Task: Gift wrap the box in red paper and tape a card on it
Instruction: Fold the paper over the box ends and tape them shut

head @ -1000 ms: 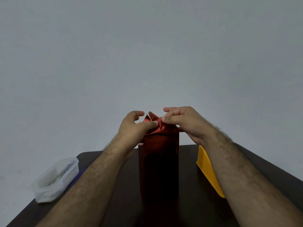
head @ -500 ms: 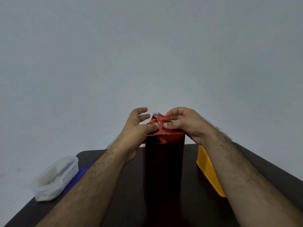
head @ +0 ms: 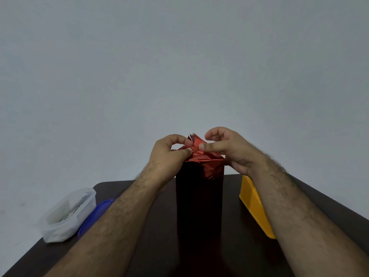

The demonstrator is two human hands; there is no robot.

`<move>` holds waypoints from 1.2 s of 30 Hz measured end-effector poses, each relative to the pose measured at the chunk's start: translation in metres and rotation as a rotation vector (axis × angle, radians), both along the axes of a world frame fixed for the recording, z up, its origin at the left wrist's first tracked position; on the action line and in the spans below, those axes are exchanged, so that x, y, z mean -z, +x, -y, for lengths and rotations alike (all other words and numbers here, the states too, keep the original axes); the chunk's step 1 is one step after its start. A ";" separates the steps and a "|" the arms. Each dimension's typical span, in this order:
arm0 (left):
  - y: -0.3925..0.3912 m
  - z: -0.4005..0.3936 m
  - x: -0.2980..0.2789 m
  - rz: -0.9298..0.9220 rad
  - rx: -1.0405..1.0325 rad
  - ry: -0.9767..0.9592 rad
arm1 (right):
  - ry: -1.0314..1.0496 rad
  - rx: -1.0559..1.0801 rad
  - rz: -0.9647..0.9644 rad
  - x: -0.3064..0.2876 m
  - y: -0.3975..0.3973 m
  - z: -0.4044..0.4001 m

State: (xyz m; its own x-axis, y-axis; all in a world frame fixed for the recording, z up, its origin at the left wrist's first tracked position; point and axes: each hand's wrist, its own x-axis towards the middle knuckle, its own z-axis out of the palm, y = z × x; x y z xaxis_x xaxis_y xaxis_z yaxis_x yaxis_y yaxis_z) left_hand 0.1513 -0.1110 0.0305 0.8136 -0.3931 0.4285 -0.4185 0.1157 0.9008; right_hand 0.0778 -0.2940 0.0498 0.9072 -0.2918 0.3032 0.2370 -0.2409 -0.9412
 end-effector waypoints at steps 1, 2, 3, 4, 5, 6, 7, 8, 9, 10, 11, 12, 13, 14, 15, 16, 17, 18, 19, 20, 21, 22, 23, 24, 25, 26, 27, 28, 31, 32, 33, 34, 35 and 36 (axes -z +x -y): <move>0.000 0.000 0.000 0.000 -0.016 0.000 | -0.045 0.066 0.030 -0.002 -0.002 -0.002; 0.001 0.001 0.001 0.005 -0.034 0.007 | -0.104 0.129 0.064 -0.004 -0.003 -0.002; 0.001 0.001 0.002 0.016 -0.051 0.018 | -0.164 0.174 0.087 -0.006 -0.007 -0.002; 0.002 0.002 0.002 0.032 -0.068 0.025 | -0.220 0.188 0.089 -0.010 -0.010 -0.002; 0.002 0.002 0.003 0.039 -0.078 0.031 | -0.259 0.186 0.064 -0.013 -0.013 -0.002; 0.003 0.002 0.003 0.039 -0.083 0.030 | -0.283 0.172 0.028 -0.015 -0.015 -0.001; 0.003 0.003 0.003 0.037 -0.082 0.022 | -0.303 0.153 -0.010 -0.018 -0.016 0.000; 0.003 0.002 0.004 0.038 -0.074 0.010 | -0.320 0.134 -0.039 -0.019 -0.017 0.000; 0.003 0.002 0.004 0.043 -0.057 -0.007 | -0.334 0.120 -0.056 -0.020 -0.019 -0.001; 0.003 0.001 0.003 0.046 -0.026 -0.027 | -0.336 0.107 -0.060 -0.021 -0.019 -0.002; 0.003 0.001 0.003 0.046 0.010 -0.047 | -0.321 0.093 -0.058 -0.021 -0.019 -0.004; 0.003 0.000 0.003 0.040 0.041 -0.063 | -0.291 0.083 -0.055 -0.022 -0.019 -0.005; 0.003 -0.001 0.002 0.024 0.061 -0.075 | -0.254 0.076 -0.055 -0.021 -0.019 -0.007; 0.003 -0.001 0.002 0.002 0.078 -0.085 | -0.219 0.070 -0.058 -0.022 -0.018 -0.007; 0.004 -0.001 0.002 -0.026 0.100 -0.095 | -0.192 0.070 -0.064 -0.021 -0.017 -0.007; 0.005 -0.001 0.002 -0.059 0.123 -0.111 | -0.170 0.072 -0.070 -0.021 -0.016 -0.007; 0.006 -0.001 0.002 -0.096 0.147 -0.136 | -0.157 0.074 -0.078 -0.021 -0.016 -0.006; 0.006 0.000 0.002 -0.139 0.173 -0.166 | -0.151 0.074 -0.087 -0.020 -0.016 -0.006; 0.007 0.000 0.002 -0.179 0.199 -0.193 | -0.154 0.073 -0.096 -0.021 -0.016 -0.006; 0.007 0.000 0.002 -0.211 0.221 -0.214 | -0.159 0.068 -0.105 -0.020 -0.016 -0.005; 0.006 0.001 0.002 -0.235 0.240 -0.230 | -0.158 0.069 -0.111 -0.020 -0.014 -0.005; 0.004 0.001 0.002 -0.253 0.255 -0.243 | -0.152 0.073 -0.116 -0.020 -0.014 -0.005; 0.003 0.001 0.002 -0.264 0.262 -0.254 | -0.146 0.077 -0.123 -0.019 -0.013 -0.005; 0.002 0.002 0.002 -0.271 0.265 -0.260 | -0.140 0.071 -0.132 -0.019 -0.012 -0.006; 0.002 0.002 0.002 -0.277 0.266 -0.265 | -0.141 0.061 -0.143 -0.018 -0.012 -0.006; 0.002 0.002 0.002 -0.278 0.268 -0.263 | -0.143 0.048 -0.155 -0.018 -0.011 -0.006; 0.001 0.001 0.001 -0.276 0.269 -0.259 | -0.148 0.033 -0.163 -0.016 -0.010 -0.006; 0.000 0.002 0.001 -0.275 0.264 -0.255 | -0.150 0.025 -0.160 -0.015 -0.009 -0.005; 0.000 0.002 0.001 -0.264 0.217 -0.251 | -0.132 0.022 -0.150 -0.013 -0.004 -0.004; -0.001 0.002 0.002 -0.248 0.197 -0.242 | -0.117 0.021 -0.152 -0.013 -0.004 -0.005; 0.000 0.003 0.002 -0.231 0.178 -0.231 | -0.096 0.018 -0.152 -0.013 -0.004 -0.007; 0.000 0.003 0.003 -0.219 0.166 -0.217 | -0.076 0.016 -0.147 -0.014 -0.005 -0.008; 0.000 0.003 0.003 -0.208 0.159 -0.202 | -0.067 0.019 -0.138 -0.014 -0.006 -0.009; -0.001 0.003 0.004 -0.198 0.152 -0.189 | -0.070 0.029 -0.132 -0.014 -0.006 -0.010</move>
State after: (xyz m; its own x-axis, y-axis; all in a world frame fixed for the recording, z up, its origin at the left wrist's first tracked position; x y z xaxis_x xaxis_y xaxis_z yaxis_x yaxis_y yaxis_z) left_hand 0.1507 -0.1143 0.0268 0.8267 -0.4447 0.3448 -0.2024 0.3367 0.9196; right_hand 0.0713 -0.2837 0.0638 0.9319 -0.3012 0.2022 0.1040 -0.3121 -0.9443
